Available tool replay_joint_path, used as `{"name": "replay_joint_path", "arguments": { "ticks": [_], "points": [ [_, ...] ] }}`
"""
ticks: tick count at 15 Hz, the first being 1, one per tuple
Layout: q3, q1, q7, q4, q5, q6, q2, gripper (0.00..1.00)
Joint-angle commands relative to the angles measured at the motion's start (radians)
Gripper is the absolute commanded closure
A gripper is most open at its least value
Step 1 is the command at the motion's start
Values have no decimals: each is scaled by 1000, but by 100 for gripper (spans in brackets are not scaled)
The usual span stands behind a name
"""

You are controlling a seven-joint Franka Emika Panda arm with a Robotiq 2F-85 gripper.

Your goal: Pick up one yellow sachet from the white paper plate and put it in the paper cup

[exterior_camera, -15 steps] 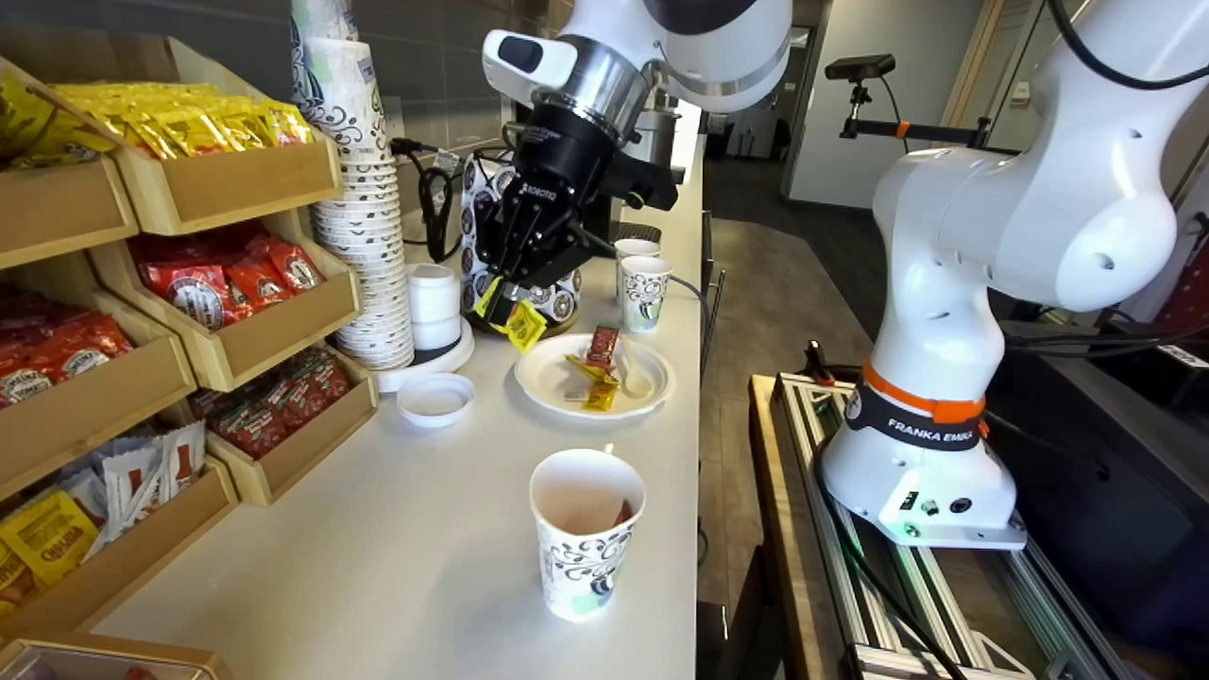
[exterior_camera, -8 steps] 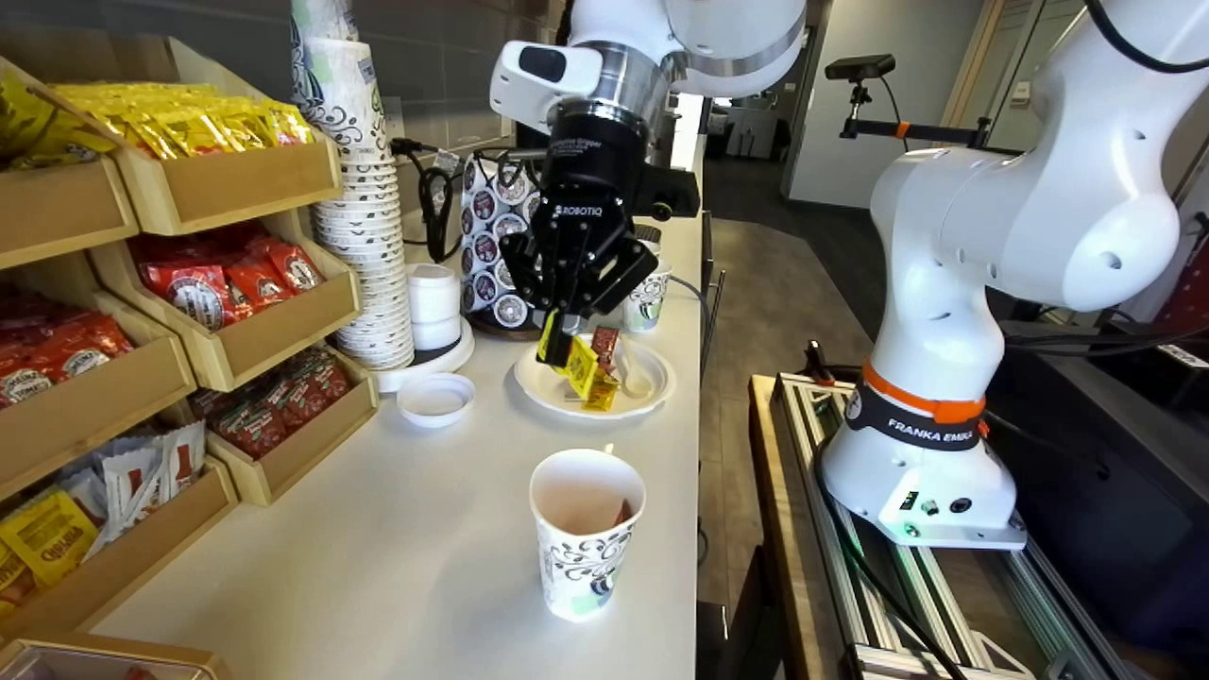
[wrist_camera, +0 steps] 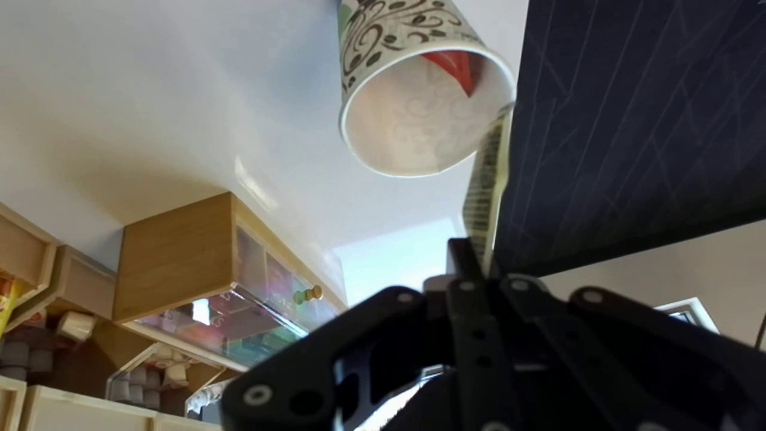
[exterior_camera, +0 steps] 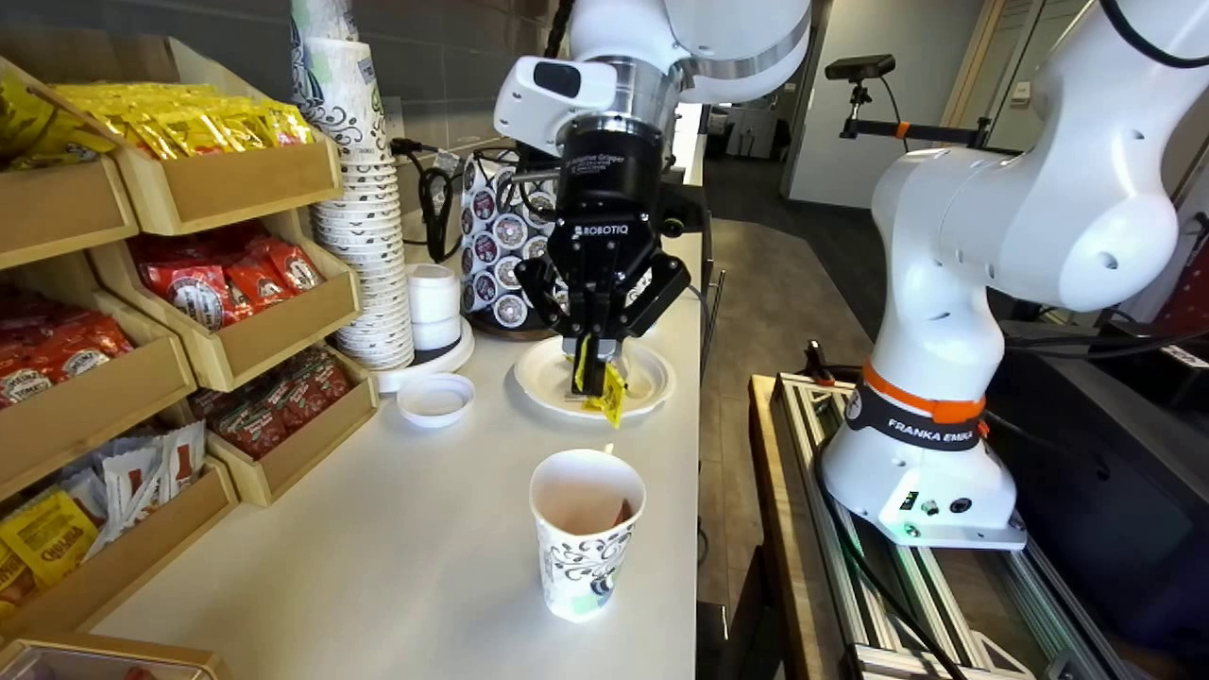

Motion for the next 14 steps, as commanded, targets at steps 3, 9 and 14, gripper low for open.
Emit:
{"name": "replay_joint_path", "arguments": {
  "ticks": [3, 9, 14],
  "points": [
    [61, -33, -81, 3, 95, 1, 26, 97],
    [113, -61, -115, 1, 147, 17, 39, 98],
    [137, -78, -132, 1, 174, 19, 48, 98]
  ]
}}
